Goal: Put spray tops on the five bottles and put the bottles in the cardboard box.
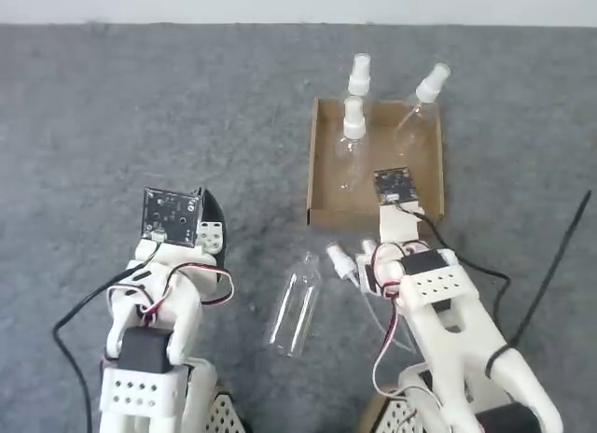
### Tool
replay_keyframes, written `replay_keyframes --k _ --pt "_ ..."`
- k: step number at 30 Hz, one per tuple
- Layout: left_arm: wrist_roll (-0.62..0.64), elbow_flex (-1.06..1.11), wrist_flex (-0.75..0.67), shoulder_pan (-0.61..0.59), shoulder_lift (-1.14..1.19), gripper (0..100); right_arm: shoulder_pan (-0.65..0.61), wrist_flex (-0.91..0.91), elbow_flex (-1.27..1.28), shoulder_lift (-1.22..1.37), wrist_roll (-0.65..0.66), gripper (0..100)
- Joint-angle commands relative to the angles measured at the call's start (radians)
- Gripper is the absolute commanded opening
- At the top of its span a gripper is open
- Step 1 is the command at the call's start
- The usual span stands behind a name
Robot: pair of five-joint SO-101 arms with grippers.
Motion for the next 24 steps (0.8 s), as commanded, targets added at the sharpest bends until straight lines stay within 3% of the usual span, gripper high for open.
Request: replay_keyframes --k 1,7,13,24 --pt "-0.005 -0.012 -0.026 0.003 -0.012 1 0.015 0.021 -0.002 -0.031 0.031 10.3" --pt "-0.005 -0.012 -0.026 0.003 -0.012 1 0.012 0.012 -0.043 -0.041 0.031 10.9" --pt "-0.005 -0.012 -0.026 0.003 -0.012 1 -0.030 0.013 -0.071 -0.033 0.032 23.5" --pt "-0.005 -0.012 -0.026 0.003 -0.012 1 -0.082 -0.036 -0.086 0.036 0.026 17.8"
